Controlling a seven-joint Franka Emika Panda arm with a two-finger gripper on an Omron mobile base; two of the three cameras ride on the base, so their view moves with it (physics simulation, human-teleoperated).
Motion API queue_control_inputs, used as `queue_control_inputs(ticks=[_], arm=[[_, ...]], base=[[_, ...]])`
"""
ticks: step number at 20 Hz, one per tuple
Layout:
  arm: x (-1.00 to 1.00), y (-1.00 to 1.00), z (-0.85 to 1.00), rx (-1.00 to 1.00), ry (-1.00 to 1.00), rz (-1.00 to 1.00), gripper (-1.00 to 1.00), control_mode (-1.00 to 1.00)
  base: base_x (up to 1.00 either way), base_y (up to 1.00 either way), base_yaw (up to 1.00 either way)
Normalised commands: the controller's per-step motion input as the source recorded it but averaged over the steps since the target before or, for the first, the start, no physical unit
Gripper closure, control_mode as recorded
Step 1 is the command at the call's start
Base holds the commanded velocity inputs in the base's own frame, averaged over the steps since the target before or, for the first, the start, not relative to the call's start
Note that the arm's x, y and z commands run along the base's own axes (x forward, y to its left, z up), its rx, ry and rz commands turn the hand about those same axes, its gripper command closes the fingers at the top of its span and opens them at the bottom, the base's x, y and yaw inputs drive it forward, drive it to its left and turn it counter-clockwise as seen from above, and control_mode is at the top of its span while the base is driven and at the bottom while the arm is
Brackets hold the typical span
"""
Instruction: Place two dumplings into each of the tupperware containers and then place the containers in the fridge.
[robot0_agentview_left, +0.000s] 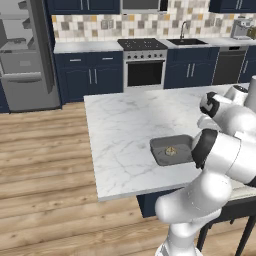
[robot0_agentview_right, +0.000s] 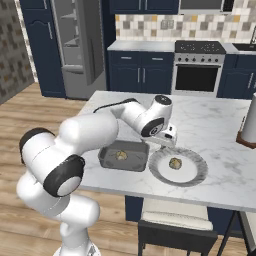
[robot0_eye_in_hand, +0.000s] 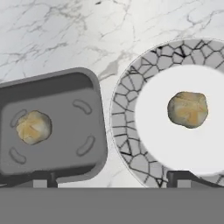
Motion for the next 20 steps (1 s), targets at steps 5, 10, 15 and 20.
queue_control_inputs(ticks=[5,10,15,20], arm=[[-0.01,-0.75,-0.04,-0.01,0.05,-0.12,-1.00,-1.00],[0.00,-0.64,-0.16,0.00,0.03,-0.19,-1.00,-1.00],[0.00,-0.35,-0.37,0.00,0.00,-0.14,-1.00,-1.00],[0.08,0.02,-0.33,0.00,0.00,-0.01,-1.00,-1.00]], base=[[0.00,0.00,0.00],[0.00,0.00,0.00],[0.00,0.00,0.00],[0.00,0.00,0.00]])
